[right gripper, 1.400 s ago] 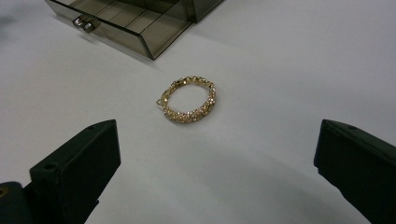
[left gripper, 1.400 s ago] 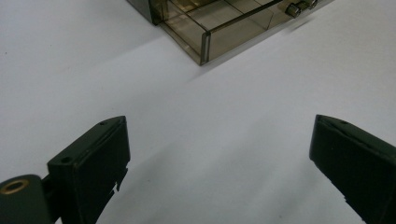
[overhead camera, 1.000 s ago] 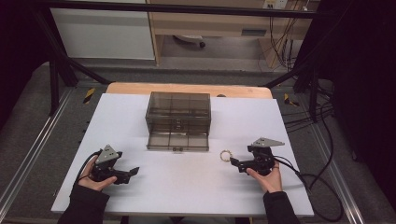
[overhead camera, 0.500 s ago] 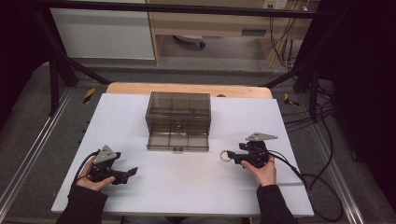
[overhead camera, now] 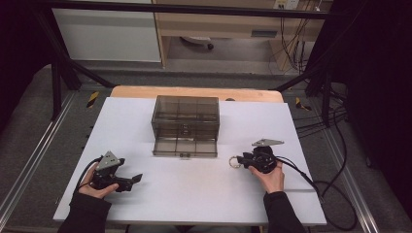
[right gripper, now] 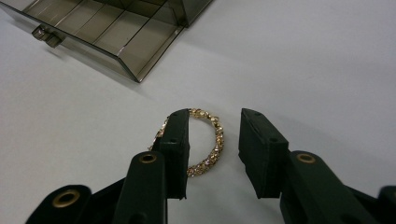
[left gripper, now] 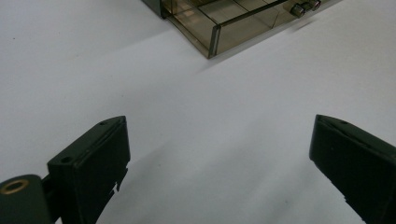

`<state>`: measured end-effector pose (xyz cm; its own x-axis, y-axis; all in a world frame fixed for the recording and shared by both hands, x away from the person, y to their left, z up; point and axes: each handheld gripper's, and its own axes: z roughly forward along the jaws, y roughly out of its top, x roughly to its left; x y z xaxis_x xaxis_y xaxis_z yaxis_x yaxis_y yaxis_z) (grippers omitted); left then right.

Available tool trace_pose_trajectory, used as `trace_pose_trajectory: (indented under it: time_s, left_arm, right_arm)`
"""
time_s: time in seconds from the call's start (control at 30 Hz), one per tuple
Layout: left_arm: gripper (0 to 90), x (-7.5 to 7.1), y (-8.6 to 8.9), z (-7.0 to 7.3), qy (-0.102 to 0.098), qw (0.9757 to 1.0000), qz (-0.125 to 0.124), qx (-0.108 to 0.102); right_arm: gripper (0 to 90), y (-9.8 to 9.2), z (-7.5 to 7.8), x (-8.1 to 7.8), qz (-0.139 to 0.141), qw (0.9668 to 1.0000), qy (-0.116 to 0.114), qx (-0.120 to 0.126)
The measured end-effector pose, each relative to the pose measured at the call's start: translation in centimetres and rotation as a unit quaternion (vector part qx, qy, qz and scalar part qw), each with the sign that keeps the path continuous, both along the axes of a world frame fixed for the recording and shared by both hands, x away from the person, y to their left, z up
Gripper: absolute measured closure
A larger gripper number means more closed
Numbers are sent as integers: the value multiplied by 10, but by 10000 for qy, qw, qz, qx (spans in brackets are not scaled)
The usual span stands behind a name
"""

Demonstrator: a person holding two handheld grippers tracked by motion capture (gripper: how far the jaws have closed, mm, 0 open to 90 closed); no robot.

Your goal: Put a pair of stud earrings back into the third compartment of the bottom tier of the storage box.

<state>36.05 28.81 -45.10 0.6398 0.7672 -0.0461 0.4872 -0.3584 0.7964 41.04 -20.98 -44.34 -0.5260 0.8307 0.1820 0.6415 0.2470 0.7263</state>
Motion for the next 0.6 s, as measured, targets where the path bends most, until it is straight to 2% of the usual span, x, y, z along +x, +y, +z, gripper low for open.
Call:
trace_pose_trajectory:
  time_s: [0.33, 0.6]
  left_arm:
    - [51, -1, 0, 0, -12, 10000, -10, -10]
    - [51, -1, -1, 0, -7, 10000, -14, -19]
  right_arm:
    - [749, 1, -2, 1, -98, 9999, 89, 2]
    - [786, 2, -5, 2, -130, 9998, 152, -5]
